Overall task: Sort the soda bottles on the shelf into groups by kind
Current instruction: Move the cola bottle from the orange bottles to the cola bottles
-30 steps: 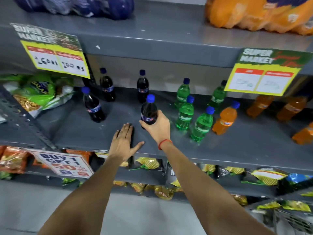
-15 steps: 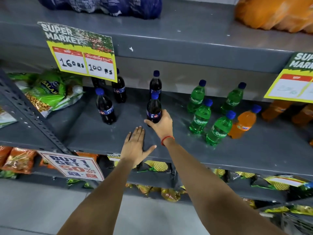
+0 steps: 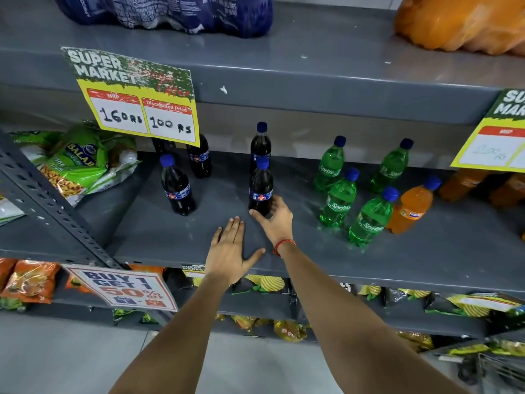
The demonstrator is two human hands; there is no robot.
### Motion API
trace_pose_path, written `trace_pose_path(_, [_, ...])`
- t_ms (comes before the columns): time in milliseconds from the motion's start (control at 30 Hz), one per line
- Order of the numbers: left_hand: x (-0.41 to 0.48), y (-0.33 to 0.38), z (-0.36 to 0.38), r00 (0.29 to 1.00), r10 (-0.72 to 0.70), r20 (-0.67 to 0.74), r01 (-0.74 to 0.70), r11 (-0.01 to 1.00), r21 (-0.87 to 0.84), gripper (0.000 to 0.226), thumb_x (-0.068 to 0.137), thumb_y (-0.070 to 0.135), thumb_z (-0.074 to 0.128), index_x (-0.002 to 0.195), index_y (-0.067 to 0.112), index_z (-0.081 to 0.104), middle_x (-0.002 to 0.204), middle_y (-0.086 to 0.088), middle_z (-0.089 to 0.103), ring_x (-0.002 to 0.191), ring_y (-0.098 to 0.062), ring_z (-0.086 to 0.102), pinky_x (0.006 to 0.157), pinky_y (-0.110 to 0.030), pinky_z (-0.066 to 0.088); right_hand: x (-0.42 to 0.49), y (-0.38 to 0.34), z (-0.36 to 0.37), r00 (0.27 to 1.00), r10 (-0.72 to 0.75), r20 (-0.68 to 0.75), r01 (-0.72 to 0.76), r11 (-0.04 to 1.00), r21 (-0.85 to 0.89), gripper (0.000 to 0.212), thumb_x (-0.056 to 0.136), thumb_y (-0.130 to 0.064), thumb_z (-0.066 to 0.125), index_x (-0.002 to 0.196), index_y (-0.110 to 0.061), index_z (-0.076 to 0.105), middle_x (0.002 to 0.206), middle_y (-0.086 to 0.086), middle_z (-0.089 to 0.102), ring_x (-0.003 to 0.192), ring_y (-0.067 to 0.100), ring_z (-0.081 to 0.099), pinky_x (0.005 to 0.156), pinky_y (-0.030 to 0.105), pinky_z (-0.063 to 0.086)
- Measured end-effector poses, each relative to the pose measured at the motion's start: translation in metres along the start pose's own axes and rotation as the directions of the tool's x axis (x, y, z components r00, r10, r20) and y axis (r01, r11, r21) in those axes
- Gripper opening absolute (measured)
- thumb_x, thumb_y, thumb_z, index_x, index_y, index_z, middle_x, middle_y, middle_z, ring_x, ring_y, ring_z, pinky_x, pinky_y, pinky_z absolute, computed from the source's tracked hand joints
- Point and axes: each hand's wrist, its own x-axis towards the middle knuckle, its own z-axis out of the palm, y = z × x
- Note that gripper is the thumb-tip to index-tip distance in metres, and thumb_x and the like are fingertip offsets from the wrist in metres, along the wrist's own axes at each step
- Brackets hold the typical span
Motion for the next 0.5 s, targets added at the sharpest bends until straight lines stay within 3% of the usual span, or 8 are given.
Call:
trace_pose_path(300, [0.0,0.0,0.002,1.0,0.006,-0.022,-0.006,1.0,-0.006,0.086,0.086,0.065,0.033,0.146,0.006,0.015,0.157,-0.009,0.016,0.145,-0.018,0.009,0.118,-0.038,0.007,0.003,0.006,0.0,0.999,-0.039,0.02,0.039,0.999,0.003,0.048,0.07,-0.023,0.08,0.112,-0.012,0.058,0.106,0.01,0.07,0.099,0.023,0.065,0.09,0.037,0.054])
trace_pose_path(500, [-0.001,0.004,-0.002,1.0,-0.016,0.006,0.016,1.0,-0.012,0.088,0.084,0.069,0.026,0.146,0.007,0.016,0.157,-0.009,0.016,0.145,-0.018,0.009,0.118,-0.039,0.006,-0.01,0.004,-0.019,0.998,-0.048,0.038,0.048,0.999,0.003,0.066,0.072,-0.023,0.08,0.127,-0.005,0.049,0.125,0.014,0.061,0.118,0.024,0.056,0.101,0.038,0.047])
